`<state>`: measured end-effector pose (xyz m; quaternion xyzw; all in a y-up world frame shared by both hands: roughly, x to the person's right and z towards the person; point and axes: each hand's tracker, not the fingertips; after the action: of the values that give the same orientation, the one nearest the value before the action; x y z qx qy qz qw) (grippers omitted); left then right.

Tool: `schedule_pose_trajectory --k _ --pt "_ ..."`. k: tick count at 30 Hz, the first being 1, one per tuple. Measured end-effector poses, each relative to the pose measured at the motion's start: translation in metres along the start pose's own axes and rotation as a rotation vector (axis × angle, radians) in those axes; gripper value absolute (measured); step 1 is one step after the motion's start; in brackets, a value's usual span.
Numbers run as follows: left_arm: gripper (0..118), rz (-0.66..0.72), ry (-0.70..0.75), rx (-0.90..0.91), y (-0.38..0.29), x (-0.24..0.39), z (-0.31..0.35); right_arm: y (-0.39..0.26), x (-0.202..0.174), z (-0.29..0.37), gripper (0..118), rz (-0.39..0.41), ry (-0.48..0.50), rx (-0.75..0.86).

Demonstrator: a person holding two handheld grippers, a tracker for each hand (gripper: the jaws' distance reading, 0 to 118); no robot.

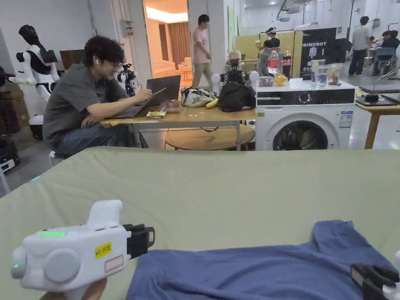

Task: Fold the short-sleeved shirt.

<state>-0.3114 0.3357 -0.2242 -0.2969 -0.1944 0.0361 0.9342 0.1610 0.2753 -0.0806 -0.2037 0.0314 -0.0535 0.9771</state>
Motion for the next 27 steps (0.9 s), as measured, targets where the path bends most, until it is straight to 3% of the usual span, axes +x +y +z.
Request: schedule_pose_trajectory --k 3,4,7,10,13,17,21,22,23,27 --pt "61 0.029 0.046 -0.179 0.01 -0.027 -0.075 -0.005 0.011 -0.001 0 -0.003 -0.003 -0.02" --pt "62 0.03 0.079 -0.218 0.011 -0.033 -0.1 -0.008 0.017 -0.002 0 -0.006 0.002 -0.037" --pt "62 0.148 0.116 -0.318 0.007 -0.056 -0.159 -0.019 0.033 -0.004 0 -0.009 -0.031 -0.088" --pt "57 0.175 0.21 -0.376 0.003 -0.07 -0.196 -0.027 0.053 -0.005 0 -0.021 -0.086 -0.126" --pt "18 0.193 0.227 -0.404 -0.002 -0.078 -0.218 -0.031 0.074 -0.007 0 -0.062 -0.112 -0.153" --pt "0 0.17 0.213 -0.38 -0.005 -0.071 -0.22 -0.023 0.096 -0.028 0 -0.044 -0.109 -0.223" --pt "0 0.102 0.226 -0.423 -0.007 -0.05 -0.219 0.012 0.118 -0.07 0 -0.01 -0.126 -0.264" --pt "0 0.097 0.228 -0.433 -0.005 -0.051 -0.219 0.023 0.127 -0.089 5 -0.019 -0.138 -0.311" --pt "0 0.09 0.225 -0.447 -0.003 -0.05 -0.219 0.033 0.135 -0.108 23 -0.026 -0.15 -0.349" --pt "0 0.083 0.217 -0.471 0.0 -0.053 -0.221 0.05 0.166 -0.188 58 -0.077 -0.196 -0.46"
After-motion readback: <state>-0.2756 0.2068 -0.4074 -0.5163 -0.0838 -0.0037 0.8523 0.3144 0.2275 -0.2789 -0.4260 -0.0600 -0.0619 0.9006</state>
